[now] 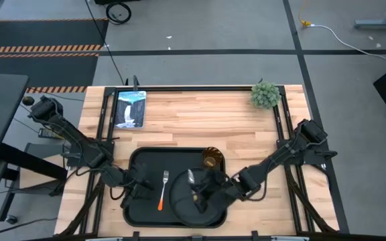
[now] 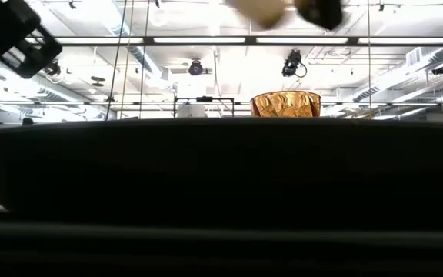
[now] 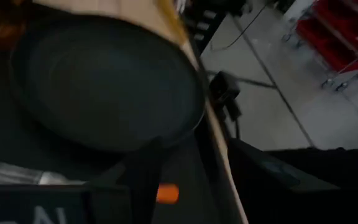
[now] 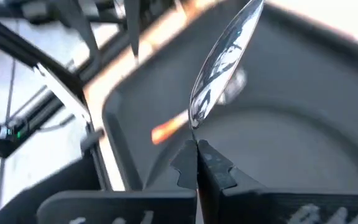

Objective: Pick and place plate/cup/fork/spoon on tray
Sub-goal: Put the yellow spoon to the left of the orange fork on the black tray

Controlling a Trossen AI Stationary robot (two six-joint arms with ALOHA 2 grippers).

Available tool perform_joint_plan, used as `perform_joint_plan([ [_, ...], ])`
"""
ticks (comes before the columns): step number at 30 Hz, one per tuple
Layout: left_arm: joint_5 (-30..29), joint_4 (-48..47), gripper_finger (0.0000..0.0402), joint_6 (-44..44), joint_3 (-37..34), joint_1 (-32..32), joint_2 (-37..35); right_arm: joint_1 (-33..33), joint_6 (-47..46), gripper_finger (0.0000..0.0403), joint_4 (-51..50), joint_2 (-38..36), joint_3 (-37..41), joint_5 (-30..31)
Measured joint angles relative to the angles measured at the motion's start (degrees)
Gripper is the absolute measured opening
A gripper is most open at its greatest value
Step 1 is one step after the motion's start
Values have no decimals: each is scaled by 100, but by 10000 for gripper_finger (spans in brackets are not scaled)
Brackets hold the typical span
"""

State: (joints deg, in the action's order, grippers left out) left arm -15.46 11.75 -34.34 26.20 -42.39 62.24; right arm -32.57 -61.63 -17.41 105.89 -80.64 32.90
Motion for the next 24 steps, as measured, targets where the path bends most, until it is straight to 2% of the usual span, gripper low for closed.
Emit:
perform_joint_plan([
  [7, 1, 1170, 181, 621, 0, 119, 558, 523, 1860, 0, 1806, 0, 0, 3],
  [15, 1, 2093, 178, 654, 0, 356, 828, 788, 3527, 0, 3368, 0, 0, -132],
  [20, -2, 2615, 178, 831, 0, 465, 914, 844, 4029, 0, 3815, 1, 0, -195],
  [24, -83, 2984, 176, 935, -2, 602, 914, 876, 4092, 0, 3874, 1, 0, -260],
])
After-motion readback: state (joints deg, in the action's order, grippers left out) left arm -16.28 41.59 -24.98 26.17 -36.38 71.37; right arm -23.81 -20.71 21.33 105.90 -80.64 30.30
